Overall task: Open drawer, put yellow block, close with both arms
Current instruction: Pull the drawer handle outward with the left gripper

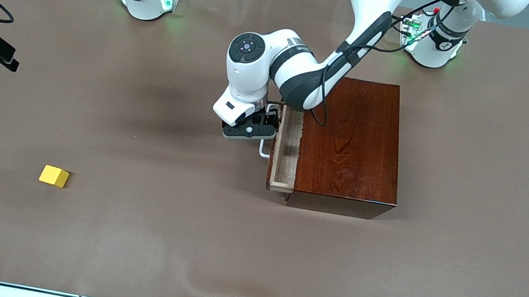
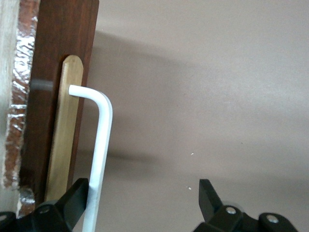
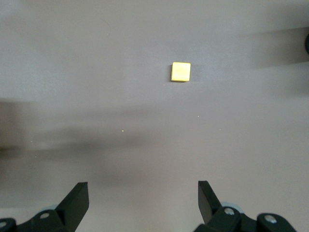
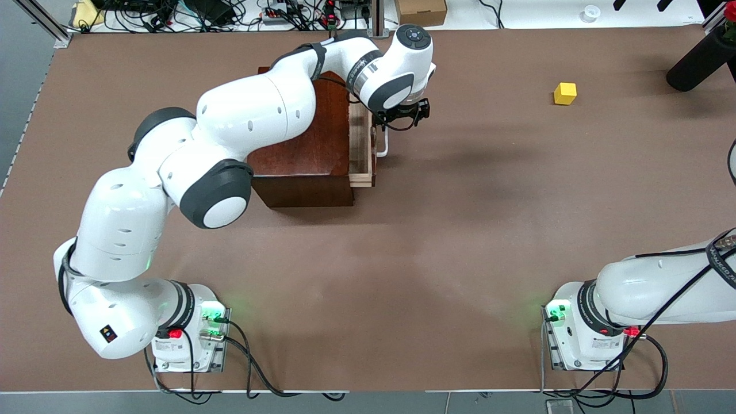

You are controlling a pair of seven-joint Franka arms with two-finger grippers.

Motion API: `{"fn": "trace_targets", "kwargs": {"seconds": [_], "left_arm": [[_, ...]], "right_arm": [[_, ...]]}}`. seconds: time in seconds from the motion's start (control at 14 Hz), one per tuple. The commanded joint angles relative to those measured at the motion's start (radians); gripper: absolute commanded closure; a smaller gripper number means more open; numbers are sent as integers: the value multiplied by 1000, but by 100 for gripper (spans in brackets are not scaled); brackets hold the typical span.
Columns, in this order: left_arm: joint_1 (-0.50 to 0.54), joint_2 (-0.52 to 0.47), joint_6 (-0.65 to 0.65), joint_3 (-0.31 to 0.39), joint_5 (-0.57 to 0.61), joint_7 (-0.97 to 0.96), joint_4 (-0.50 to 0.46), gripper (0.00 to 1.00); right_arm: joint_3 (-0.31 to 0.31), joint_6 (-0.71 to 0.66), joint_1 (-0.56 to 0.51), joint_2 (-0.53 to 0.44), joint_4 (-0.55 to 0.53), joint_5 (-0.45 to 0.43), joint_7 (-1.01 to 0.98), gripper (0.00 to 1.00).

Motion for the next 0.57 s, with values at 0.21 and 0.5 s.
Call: {"fn": "trace_targets", "kwargs": {"seconds": [0.21, 0.5], "left_arm": [[-20, 33, 55, 3, -23, -36, 37, 0], [-20, 48, 119, 2, -23, -58, 37, 0]], "right_arm": [[0, -2, 2, -9, -4, -7, -7, 0], [0, -2, 2, -11, -4, -7, -7, 0]]}}
